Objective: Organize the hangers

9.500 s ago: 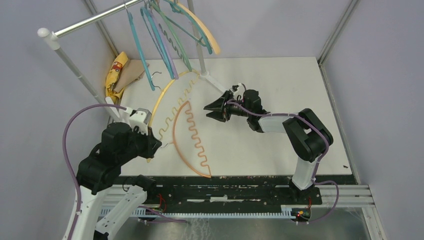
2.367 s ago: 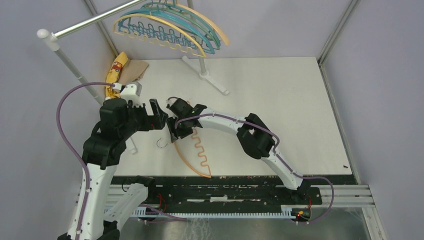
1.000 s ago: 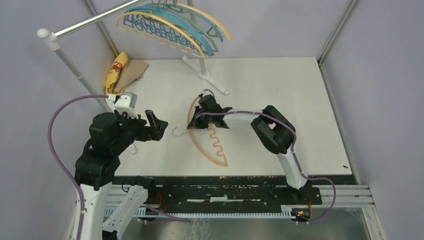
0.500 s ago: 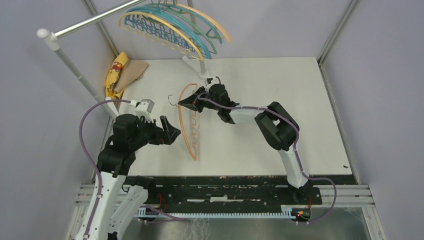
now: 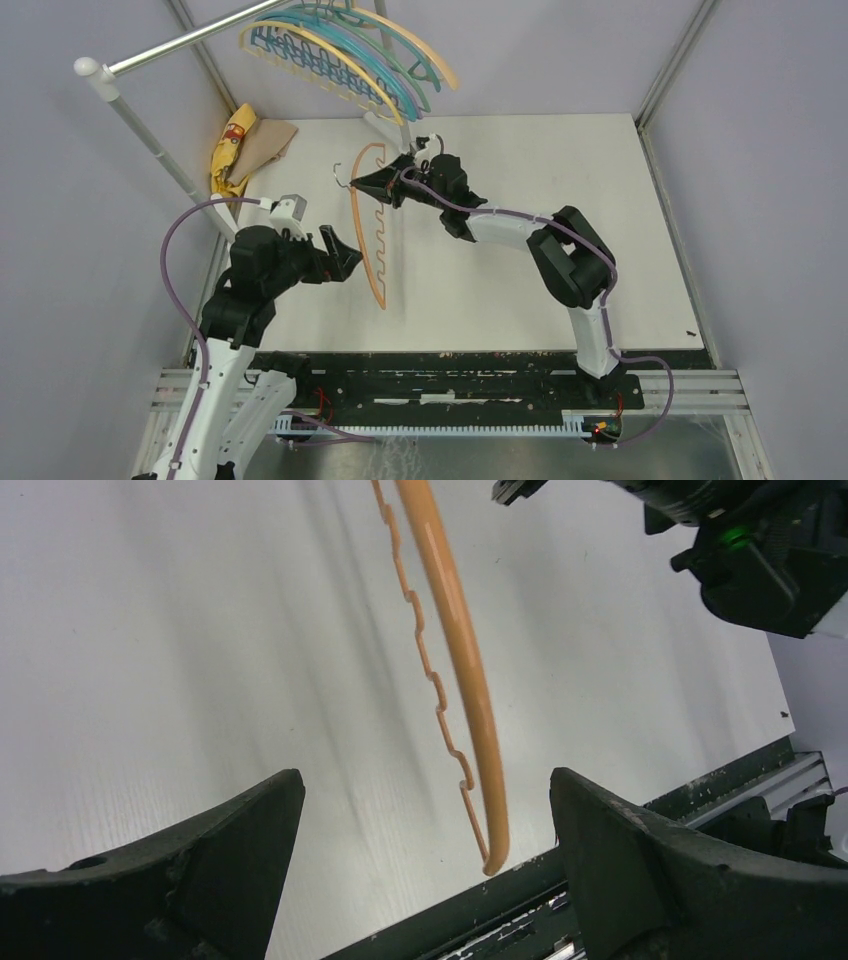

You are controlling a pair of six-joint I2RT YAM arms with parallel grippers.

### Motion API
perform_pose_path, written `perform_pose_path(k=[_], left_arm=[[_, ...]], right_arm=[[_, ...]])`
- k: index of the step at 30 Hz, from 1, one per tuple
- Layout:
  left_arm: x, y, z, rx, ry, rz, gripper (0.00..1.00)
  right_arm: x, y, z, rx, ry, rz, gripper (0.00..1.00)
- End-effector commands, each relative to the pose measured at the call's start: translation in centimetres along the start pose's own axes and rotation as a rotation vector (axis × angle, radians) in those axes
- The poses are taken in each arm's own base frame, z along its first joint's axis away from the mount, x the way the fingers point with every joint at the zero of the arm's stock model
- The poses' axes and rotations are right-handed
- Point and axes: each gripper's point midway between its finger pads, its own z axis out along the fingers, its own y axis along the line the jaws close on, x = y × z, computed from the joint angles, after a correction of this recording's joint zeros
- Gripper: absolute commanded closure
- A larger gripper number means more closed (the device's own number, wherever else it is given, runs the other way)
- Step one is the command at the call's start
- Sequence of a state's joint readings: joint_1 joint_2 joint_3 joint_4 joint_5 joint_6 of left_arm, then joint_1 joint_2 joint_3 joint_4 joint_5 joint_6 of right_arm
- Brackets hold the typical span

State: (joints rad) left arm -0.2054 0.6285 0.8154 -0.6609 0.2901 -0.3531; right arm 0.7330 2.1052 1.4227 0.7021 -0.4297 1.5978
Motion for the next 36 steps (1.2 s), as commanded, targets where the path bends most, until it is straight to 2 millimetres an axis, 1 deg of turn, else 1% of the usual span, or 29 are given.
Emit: perform_pose_path(k=[1,5,9,13,15,20,22,23,24,26,27,28,29,30,33,34,35,36], left_arm=[[-0.7,-0.4,0.7,0.021,-0.036,-0.035,0.01],[-1.0,-0.7,0.8,0.035,-0.047,-0.040,0.01],[-1.4,-0.9,0.7,0.038,-0.055,-0.046,0.01],[-1.4,-0.9,0.6,0.039,-0.060,-0.048,0.01],[-1.0,-0.7,0.7,0.034,-0.054,-0.054,0.01],[0.0,-0.5,1.1,0.040,-0.023,-0.066,0.02],[0.0,-0.4,1.2,0.036,-0.022,-0.069,0.15],[0.0,-0.5,1.2,0.037,-0.023,-0.069,0.25],[-0.1,-0.5,1.2,0.036,-0.024,-0.070,0.36],[-0.3,-0.5,1.1,0.032,-0.031,-0.077,0.67],[-0.4,-0.4,1.1,0.027,-0.036,-0.080,0.79],[-0.5,-0.4,1.0,0.024,-0.041,-0.083,0.88],[-0.7,-0.4,1.0,0.019,-0.048,-0.086,0.95],[-0.8,-0.3,0.8,0.013,-0.055,-0.090,0.97],[-1.5,0.4,0.2,-0.047,-0.085,-0.101,0.97],[-1.9,0.9,-0.2,-0.086,-0.101,-0.103,0.97],[-2.2,1.5,-0.5,-0.125,-0.111,-0.102,0.97],[-2.6,1.9,-0.9,-0.161,-0.120,-0.097,0.97]], right_arm=[[1.8,11.4,-1.1,-0.250,0.044,-0.074,0.99],[3.4,13.4,-0.3,-0.272,0.077,-0.080,0.99],[5.3,14.0,0.9,-0.278,0.104,-0.076,0.99],[6.9,14.7,1.7,-0.311,0.128,-0.045,0.99],[7.1,15.6,1.8,-0.350,0.127,-0.020,0.99],[7.6,18.7,1.3,-0.464,0.144,0.050,0.99],[8.0,19.5,1.1,-0.496,0.164,0.072,0.99],[8.2,19.6,1.1,-0.501,0.172,0.078,0.99],[8.3,19.6,1.0,-0.501,0.178,0.081,0.99],[8.4,19.2,0.9,-0.488,0.180,0.086,0.99],[8.4,19.0,0.8,-0.485,0.180,0.090,0.99],[8.5,18.8,0.8,-0.481,0.182,0.093,0.99],[8.6,18.6,0.7,-0.478,0.187,0.096,0.99],[8.7,18.5,0.7,-0.475,0.193,0.099,0.99],[8.6,17.5,0.6,-0.453,0.199,0.117,0.99],[8.7,17.0,0.5,-0.441,0.201,0.122,0.97],[8.7,16.3,0.4,-0.422,0.202,0.128,0.89],[8.6,15.4,0.3,-0.398,0.202,0.131,0.77]])
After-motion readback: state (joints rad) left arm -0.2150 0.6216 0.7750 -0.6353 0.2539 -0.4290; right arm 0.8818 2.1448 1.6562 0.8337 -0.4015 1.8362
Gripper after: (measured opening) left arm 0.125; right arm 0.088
